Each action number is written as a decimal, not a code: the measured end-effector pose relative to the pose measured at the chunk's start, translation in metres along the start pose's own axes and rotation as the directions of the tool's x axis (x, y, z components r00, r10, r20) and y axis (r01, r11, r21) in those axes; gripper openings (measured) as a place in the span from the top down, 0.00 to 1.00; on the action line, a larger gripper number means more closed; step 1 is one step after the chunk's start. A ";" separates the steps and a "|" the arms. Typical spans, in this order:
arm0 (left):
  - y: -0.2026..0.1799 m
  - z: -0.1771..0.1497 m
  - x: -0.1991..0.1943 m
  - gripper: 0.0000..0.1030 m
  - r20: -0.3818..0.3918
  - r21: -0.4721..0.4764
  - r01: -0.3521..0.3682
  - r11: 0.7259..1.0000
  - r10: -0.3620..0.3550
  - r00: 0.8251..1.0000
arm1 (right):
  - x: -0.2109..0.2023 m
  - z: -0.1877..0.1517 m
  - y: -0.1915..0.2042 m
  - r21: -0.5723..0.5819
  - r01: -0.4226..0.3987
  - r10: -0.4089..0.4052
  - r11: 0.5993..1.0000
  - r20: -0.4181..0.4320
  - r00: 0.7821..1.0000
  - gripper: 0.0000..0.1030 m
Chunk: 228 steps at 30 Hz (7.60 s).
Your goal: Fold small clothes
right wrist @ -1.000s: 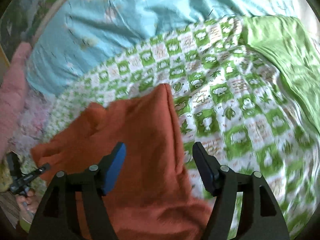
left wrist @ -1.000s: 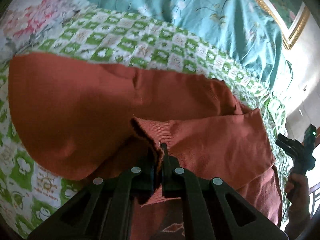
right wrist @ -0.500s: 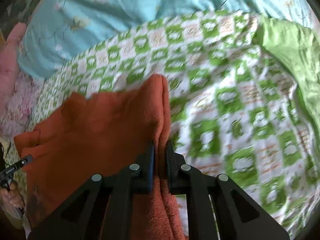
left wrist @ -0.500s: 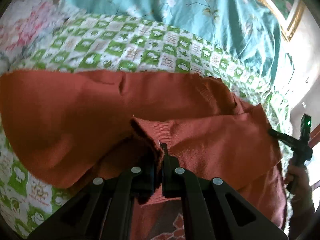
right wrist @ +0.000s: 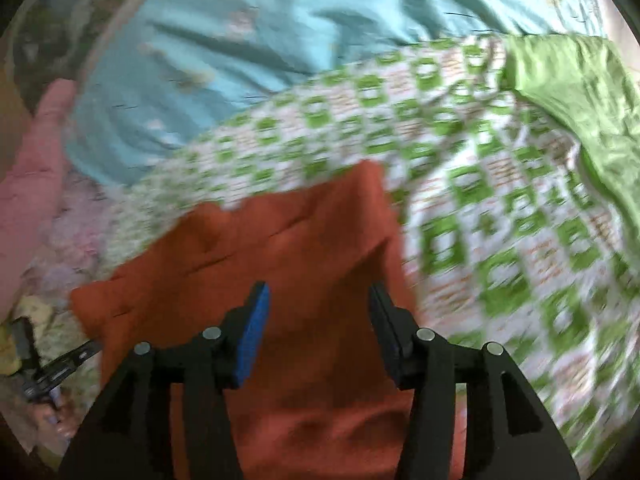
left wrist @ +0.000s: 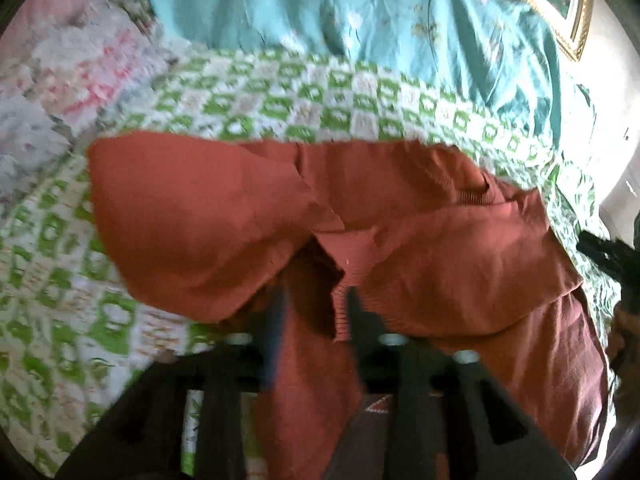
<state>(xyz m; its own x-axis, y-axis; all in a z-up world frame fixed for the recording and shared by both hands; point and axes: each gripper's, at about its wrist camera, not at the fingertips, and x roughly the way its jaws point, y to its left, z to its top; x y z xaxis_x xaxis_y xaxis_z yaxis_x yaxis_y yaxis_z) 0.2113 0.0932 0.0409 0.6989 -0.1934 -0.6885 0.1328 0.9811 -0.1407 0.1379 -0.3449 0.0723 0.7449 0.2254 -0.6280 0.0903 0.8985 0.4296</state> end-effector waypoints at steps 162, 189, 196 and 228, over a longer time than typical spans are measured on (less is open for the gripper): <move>0.005 -0.061 -0.039 0.71 -0.115 -0.087 -0.004 0.996 -0.006 0.993 | -0.054 -0.077 0.015 -0.047 0.067 -0.069 0.997 -0.034 0.997 0.46; 0.004 -0.218 -0.124 0.53 -0.169 -0.219 0.163 0.962 -0.202 0.965 | -0.172 -0.183 -0.016 0.000 -0.098 0.098 0.995 -0.039 0.994 0.37; -0.006 -0.230 -0.120 0.81 -0.172 -0.230 0.243 0.942 -0.286 0.943 | -0.182 -0.203 -0.036 0.022 -0.070 0.072 0.997 -0.072 0.995 0.37; -0.001 -0.170 -0.170 0.97 0.035 -0.092 0.378 0.921 -0.376 0.926 | -0.181 -0.205 -0.047 0.089 -0.377 0.377 0.922 0.022 0.926 0.93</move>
<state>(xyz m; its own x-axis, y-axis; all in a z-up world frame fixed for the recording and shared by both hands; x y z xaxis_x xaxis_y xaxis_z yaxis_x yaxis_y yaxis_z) -0.0272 0.1241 0.0369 0.6220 -0.5480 -0.5594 0.3220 0.8301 -0.4552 -0.1361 -0.3508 0.0326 0.7385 0.5388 -0.4053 -0.1389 0.7098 0.6906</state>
